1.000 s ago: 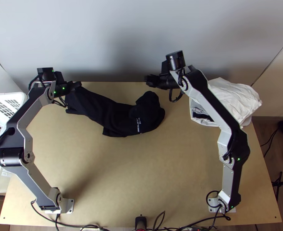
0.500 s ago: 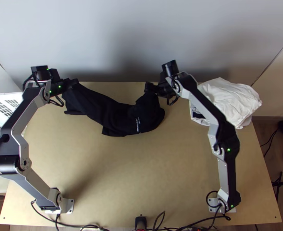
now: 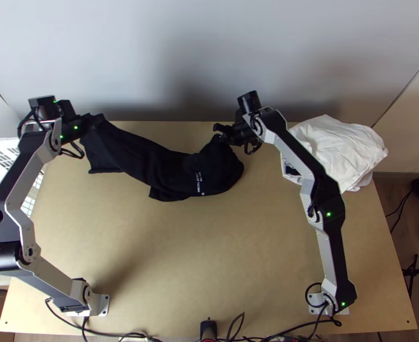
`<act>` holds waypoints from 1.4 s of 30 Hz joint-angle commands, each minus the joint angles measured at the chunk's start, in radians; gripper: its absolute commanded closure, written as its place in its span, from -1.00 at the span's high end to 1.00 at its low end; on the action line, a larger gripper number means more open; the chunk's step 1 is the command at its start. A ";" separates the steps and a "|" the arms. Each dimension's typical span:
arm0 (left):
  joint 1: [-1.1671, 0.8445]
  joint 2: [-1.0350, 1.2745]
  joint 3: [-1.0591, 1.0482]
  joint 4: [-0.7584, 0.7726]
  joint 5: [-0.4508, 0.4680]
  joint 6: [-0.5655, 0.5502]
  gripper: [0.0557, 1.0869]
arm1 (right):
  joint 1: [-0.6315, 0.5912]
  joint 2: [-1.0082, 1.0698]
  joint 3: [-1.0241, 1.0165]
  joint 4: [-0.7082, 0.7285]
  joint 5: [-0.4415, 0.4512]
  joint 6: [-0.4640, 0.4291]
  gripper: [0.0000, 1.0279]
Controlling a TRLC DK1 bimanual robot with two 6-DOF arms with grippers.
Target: Fold the t-shirt
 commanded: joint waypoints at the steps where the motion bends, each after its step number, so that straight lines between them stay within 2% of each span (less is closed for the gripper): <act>1: 0.044 -0.049 0.007 0.000 0.019 -0.045 -0.93 | -0.017 -0.103 0.021 -0.028 -0.033 0.006 -0.92; 6: 0.082 -0.115 0.083 0.008 0.096 -0.192 -0.93 | -0.010 -0.262 0.023 -0.026 -0.033 -0.014 -0.94; 9: 0.080 -0.205 0.125 0.051 0.099 -0.240 -0.93 | 0.000 -0.386 0.009 -0.016 -0.021 -0.096 -0.94; 14: 0.071 -0.380 0.133 0.186 0.105 -0.264 -0.94 | -0.003 -0.630 -0.009 0.096 -0.001 -0.123 -0.94; 16: 0.071 -0.438 0.136 0.187 0.107 -0.283 -0.93 | 0.000 -0.742 -0.062 0.153 0.034 -0.125 -0.95; 19: 0.083 -0.527 0.107 0.180 0.161 -0.315 -0.94 | 0.016 -0.917 -0.187 0.268 0.037 -0.117 -0.95; 21: 0.097 -0.610 0.056 0.175 0.204 -0.340 -0.94 | 0.037 -1.026 -0.266 0.313 0.037 -0.089 -0.95; 23: 0.122 -0.707 0.003 0.173 0.293 -0.381 -0.94 | 0.063 -1.118 -0.329 0.328 0.036 -0.045 -0.95; 26: 0.140 -0.840 -0.089 0.130 0.405 -0.409 -0.94 | 0.094 -1.230 -0.437 0.322 0.022 0.108 -0.95; 29: 0.157 -0.931 -0.237 0.069 0.461 -0.392 -0.94 | 0.026 -1.313 -0.608 0.300 -0.027 0.251 -0.95; 31: 0.186 -0.968 -0.349 0.018 0.477 -0.343 -0.94 | 0.016 -1.339 -0.720 0.264 -0.024 0.256 -0.95; 33: 0.198 -0.983 -0.484 0.006 0.478 -0.306 -0.94 | -0.046 -1.341 -0.842 0.230 -0.024 0.332 -0.95; 37: 0.209 -0.941 -0.743 0.005 0.477 -0.238 -0.94 | -0.141 -1.276 -1.094 0.211 -0.029 0.400 -0.95; 42: 0.223 -0.813 -0.865 0.008 0.443 -0.162 -0.94 | -0.164 -1.124 -1.264 0.222 -0.030 0.400 -0.95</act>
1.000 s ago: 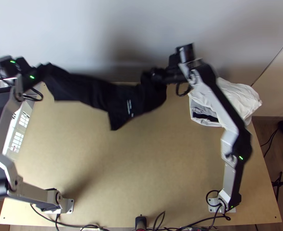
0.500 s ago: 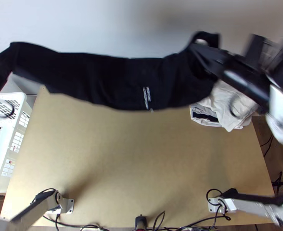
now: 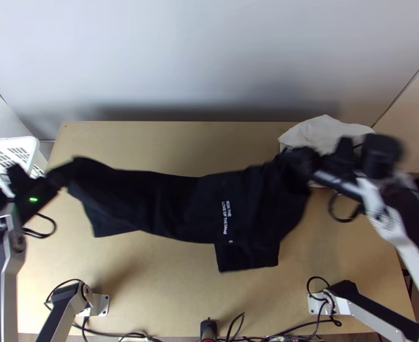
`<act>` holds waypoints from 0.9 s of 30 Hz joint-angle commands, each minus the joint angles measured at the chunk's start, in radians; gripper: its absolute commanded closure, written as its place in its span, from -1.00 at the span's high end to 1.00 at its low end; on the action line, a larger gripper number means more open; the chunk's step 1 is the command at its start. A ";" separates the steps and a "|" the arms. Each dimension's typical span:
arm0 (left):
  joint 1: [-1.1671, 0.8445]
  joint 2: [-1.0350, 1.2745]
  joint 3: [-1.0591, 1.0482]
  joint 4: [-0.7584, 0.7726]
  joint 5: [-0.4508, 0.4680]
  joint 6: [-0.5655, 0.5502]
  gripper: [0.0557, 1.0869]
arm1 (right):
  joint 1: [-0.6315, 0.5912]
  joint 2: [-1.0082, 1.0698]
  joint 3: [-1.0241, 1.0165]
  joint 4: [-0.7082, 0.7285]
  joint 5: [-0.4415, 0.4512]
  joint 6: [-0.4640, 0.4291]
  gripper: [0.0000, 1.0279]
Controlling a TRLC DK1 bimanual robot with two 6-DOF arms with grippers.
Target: Fold the t-shirt
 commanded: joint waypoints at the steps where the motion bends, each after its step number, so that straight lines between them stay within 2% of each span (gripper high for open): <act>1: 0.035 0.116 -0.232 -0.008 -0.015 0.094 -0.94 | -0.088 0.132 -0.274 0.009 -0.007 0.052 -0.95; 5: 0.046 0.278 -0.218 0.068 -0.041 0.110 -0.94 | -0.151 0.254 -0.246 0.127 -0.001 0.027 -0.95; 10: 0.029 0.534 -0.119 0.155 -0.110 0.076 -0.94 | -0.153 0.435 -0.156 0.219 0.034 0.008 -0.95; 15: 0.005 0.579 -0.114 0.193 -0.136 0.088 -0.94 | -0.137 0.482 -0.159 0.254 0.057 0.008 -0.95; 18: 0.000 0.565 -0.131 0.155 -0.136 0.099 -0.94 | -0.141 0.484 -0.190 0.256 0.065 0.017 -0.95; 20: -0.009 0.562 -0.129 0.074 -0.136 0.134 -0.94 | -0.139 0.484 -0.210 0.253 0.067 0.020 -0.94; 27: -0.064 0.475 -0.120 -0.103 -0.141 0.237 -0.94 | -0.098 0.413 -0.199 0.119 0.067 0.027 -0.95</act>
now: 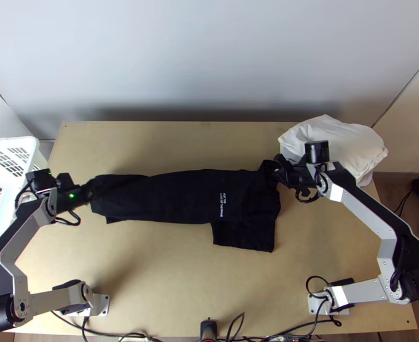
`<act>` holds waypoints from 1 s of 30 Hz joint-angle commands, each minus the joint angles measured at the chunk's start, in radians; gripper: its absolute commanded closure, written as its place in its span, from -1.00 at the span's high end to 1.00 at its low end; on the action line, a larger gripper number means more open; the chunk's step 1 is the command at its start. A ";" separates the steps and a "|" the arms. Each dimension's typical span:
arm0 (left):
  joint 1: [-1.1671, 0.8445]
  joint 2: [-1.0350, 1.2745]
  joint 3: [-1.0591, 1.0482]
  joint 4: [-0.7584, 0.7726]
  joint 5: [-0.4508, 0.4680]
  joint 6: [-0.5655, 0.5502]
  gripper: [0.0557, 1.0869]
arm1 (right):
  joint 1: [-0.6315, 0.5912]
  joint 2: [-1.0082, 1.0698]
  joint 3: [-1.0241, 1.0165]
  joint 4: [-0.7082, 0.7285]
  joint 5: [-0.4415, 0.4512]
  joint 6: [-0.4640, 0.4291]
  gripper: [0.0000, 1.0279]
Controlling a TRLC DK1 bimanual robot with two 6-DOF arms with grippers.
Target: Fold the t-shirt
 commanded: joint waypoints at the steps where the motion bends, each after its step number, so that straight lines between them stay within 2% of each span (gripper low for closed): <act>1: -0.041 -0.092 0.000 -0.139 -0.007 0.105 -0.94 | 0.044 -0.071 -0.007 -0.102 0.005 -0.001 -0.95; 4: -0.051 -0.186 -0.037 -0.169 -0.007 0.201 -0.93 | 0.073 -0.133 -0.027 -0.125 0.007 -0.059 -0.95; 7: -0.051 -0.217 -0.066 -0.240 -0.007 0.293 -0.93 | 0.101 -0.147 -0.009 -0.246 0.002 -0.101 -0.95; 13: -0.051 -0.215 -0.031 -0.519 -0.007 0.537 -0.93 | 0.144 -0.163 0.048 -0.465 -0.081 -0.129 -0.95; 17: -0.027 -0.215 -0.003 -0.573 -0.008 0.611 -0.93 | 0.158 -0.165 0.077 -0.596 -0.081 -0.168 -0.95; 23: 0.065 -0.191 0.070 -0.778 -0.008 0.873 -0.94 | 0.174 -0.185 0.178 -0.883 -0.081 -0.274 -0.95; 27: 0.116 -0.138 0.126 -0.927 -0.010 1.031 -0.93 | 0.208 -0.237 0.161 -0.967 -0.084 -0.314 -0.95; 29: 0.117 -0.112 0.138 -1.015 -0.039 1.120 -0.93 | 0.243 -0.245 0.135 -0.999 -0.088 -0.319 -0.95; 30: 0.111 -0.106 0.143 -1.025 -0.065 1.122 -0.94 | 0.257 -0.243 0.123 -1.016 -0.090 -0.314 -0.95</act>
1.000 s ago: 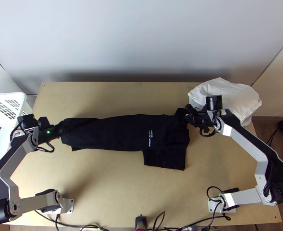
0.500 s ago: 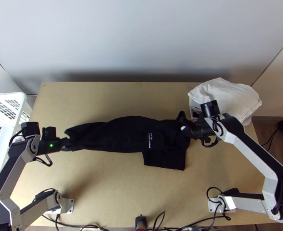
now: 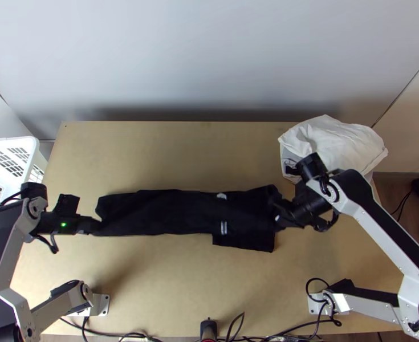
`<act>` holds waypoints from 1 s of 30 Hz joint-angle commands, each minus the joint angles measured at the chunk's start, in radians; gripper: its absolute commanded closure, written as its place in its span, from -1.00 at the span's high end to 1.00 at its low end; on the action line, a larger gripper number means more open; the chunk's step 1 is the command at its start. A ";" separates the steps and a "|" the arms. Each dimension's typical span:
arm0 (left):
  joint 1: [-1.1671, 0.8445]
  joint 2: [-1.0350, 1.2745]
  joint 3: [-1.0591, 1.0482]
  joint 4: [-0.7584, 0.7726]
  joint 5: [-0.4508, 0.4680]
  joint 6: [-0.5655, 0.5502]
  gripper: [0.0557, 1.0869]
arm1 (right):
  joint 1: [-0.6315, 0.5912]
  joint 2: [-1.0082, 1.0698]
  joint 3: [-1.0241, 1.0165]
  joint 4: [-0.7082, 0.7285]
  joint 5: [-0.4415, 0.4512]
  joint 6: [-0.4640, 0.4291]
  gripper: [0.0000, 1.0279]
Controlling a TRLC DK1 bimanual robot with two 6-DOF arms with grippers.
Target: Fold the t-shirt
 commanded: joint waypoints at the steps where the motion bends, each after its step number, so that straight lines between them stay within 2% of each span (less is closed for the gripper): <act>1: 0.024 0.065 0.064 -0.221 -0.079 0.208 -0.93 | 0.076 -0.038 -0.038 -0.159 -0.013 -0.031 -0.95; 3: -0.018 0.077 0.081 -0.296 -0.144 0.220 -0.94 | 0.102 -0.038 -0.071 -0.162 -0.022 -0.022 -0.95; 7: -0.067 0.042 0.116 -0.321 -0.230 0.229 -0.93 | 0.173 -0.053 -0.108 -0.170 -0.026 -0.016 -0.94; 8: -0.079 0.036 0.133 -0.319 -0.231 0.229 -0.93 | 0.191 -0.061 -0.116 -0.172 -0.029 -0.014 -0.83; 10: -0.096 0.030 0.159 -0.306 -0.228 0.229 -0.93 | 0.240 -0.070 -0.128 -0.179 -0.066 -0.014 -0.25; 11: -0.111 0.030 0.170 -0.290 -0.221 0.226 -0.78 | 0.269 -0.071 -0.137 -0.179 -0.089 -0.022 0.02; 13: -0.133 0.027 0.188 -0.289 -0.219 0.226 -0.04 | 0.317 -0.070 -0.147 -0.179 -0.115 -0.037 0.38; 15: -0.136 0.010 0.191 -0.255 -0.204 0.222 0.77 | 0.341 -0.088 -0.151 -0.179 -0.117 -0.045 0.60; 16: -0.136 0.008 0.193 -0.252 -0.199 0.220 0.91 | 0.345 -0.097 -0.151 -0.179 -0.117 -0.042 0.69; 19: -0.134 0.021 0.202 -0.224 -0.170 0.180 0.91 | 0.335 -0.114 -0.114 -0.178 -0.115 -0.040 0.92; 24: -0.124 0.027 0.234 -0.125 -0.107 0.096 0.91 | 0.259 -0.127 -0.030 -0.149 -0.114 -0.049 0.91; 27: -0.124 0.053 0.242 -0.066 -0.104 0.042 0.91 | 0.188 -0.082 0.039 -0.100 -0.105 -0.053 0.91; 30: -0.122 0.071 0.236 0.023 -0.104 -0.033 0.91 | 0.134 -0.081 0.039 0.039 0.006 -0.092 0.91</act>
